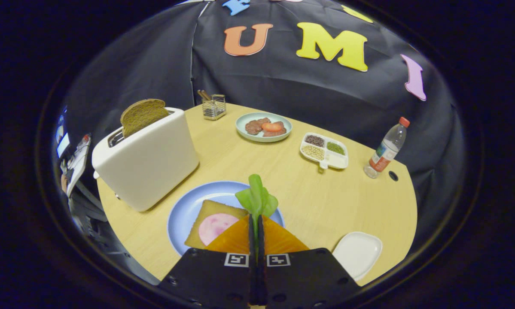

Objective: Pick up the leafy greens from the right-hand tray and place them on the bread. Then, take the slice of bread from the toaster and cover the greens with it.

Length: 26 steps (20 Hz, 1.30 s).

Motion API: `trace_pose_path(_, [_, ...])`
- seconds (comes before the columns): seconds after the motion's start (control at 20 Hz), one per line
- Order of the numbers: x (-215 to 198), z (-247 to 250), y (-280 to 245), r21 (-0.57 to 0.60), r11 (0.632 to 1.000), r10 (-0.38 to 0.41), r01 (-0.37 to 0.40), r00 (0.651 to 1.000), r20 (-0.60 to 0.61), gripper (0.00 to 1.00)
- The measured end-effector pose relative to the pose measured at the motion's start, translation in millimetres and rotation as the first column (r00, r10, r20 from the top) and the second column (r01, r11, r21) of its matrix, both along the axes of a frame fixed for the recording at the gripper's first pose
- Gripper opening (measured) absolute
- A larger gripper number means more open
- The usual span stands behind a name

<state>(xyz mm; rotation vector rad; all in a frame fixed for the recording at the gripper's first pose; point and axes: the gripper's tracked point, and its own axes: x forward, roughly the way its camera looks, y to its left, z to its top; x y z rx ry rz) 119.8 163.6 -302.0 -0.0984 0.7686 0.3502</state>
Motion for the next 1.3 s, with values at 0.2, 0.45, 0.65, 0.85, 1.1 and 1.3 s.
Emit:
trace_pose_path(0.2, [0,0,17,0.031,0.999,-0.010,0.011,1.000,-0.018,0.01])
trace_pose_path(0.45, [-8,1,38,0.091,0.996,-0.021,0.026,0.998,-0.056,0.12])
trace_pose_path(0.65, [-12,1,49,0.115,0.993,-0.015,0.023,0.997,-0.071,0.18])
trace_pose_path(0.85, [-13,6,54,0.114,0.993,-0.011,0.018,0.998,-0.061,0.26])
trace_pose_path(1.1, [-9,26,49,0.099,0.994,-0.041,0.040,0.999,0.011,0.60])
trace_pose_path(1.3, [-7,55,43,0.073,0.994,-0.083,0.076,0.991,0.101,0.81])
